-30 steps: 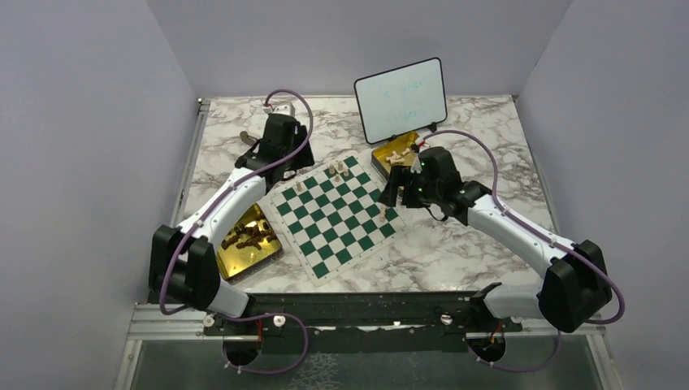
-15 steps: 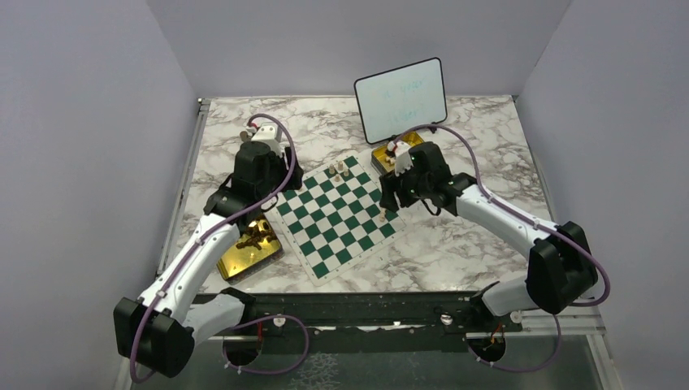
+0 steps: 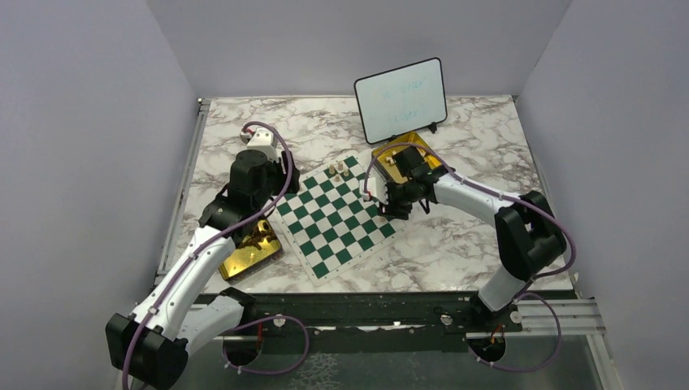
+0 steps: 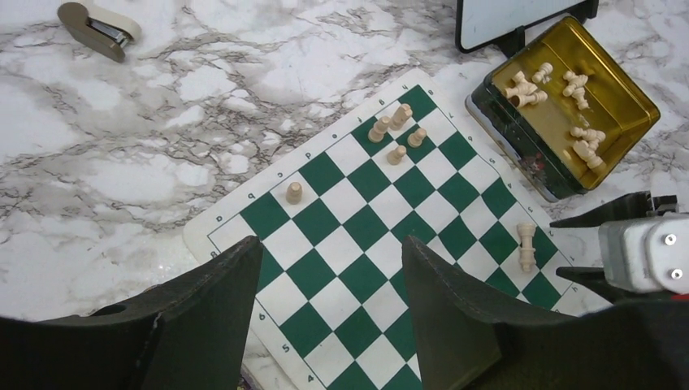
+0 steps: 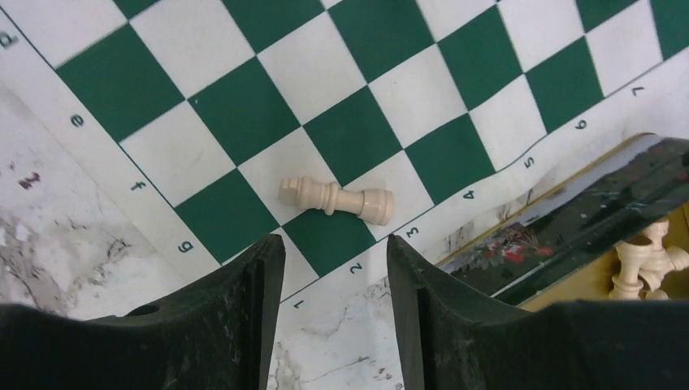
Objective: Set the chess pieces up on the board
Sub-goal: Pick up the chess piece from the chessboard.
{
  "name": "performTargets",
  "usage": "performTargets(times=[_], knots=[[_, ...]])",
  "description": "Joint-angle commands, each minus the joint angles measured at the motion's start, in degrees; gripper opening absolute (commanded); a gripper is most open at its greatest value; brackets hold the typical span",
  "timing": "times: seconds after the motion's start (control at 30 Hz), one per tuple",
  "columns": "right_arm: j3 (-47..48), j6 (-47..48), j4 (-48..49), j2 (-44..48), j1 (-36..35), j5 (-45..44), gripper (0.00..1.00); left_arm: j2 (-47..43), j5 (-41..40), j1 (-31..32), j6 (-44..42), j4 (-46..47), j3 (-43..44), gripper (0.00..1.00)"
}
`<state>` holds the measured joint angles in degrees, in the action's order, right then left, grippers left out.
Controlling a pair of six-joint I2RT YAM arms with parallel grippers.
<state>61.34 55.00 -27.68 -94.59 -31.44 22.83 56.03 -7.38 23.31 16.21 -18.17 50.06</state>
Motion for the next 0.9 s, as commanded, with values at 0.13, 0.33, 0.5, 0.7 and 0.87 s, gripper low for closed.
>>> performTargets(times=[0.13, 0.33, 0.5, 0.7, 0.87], knots=[[2.32, 18.03, -3.39, -4.28, -0.23, 2.24, 0.53, -4.40, -7.44, 0.16, -0.90, 0.42, 0.30, 0.66], [3.38, 20.93, -2.89, -5.86, -0.28, 0.55, 0.53, -5.78, -8.80, 0.16, -1.17, 0.68, -0.23, 0.66], [5.02, 22.64, -4.24, -6.13, -0.28, 1.77, 0.52, -5.96, -8.88, 0.17, -1.35, 0.83, -0.38, 0.67], [6.12, 24.20, -6.38, -7.96, -0.35, 0.25, 0.52, -6.48, -9.14, 0.16, -1.44, 0.77, -0.48, 0.67], [6.66, 25.53, -7.89, -9.13, -1.14, -2.32, 0.51, -6.65, -9.15, 0.16, -1.35, 0.79, -0.56, 0.67]])
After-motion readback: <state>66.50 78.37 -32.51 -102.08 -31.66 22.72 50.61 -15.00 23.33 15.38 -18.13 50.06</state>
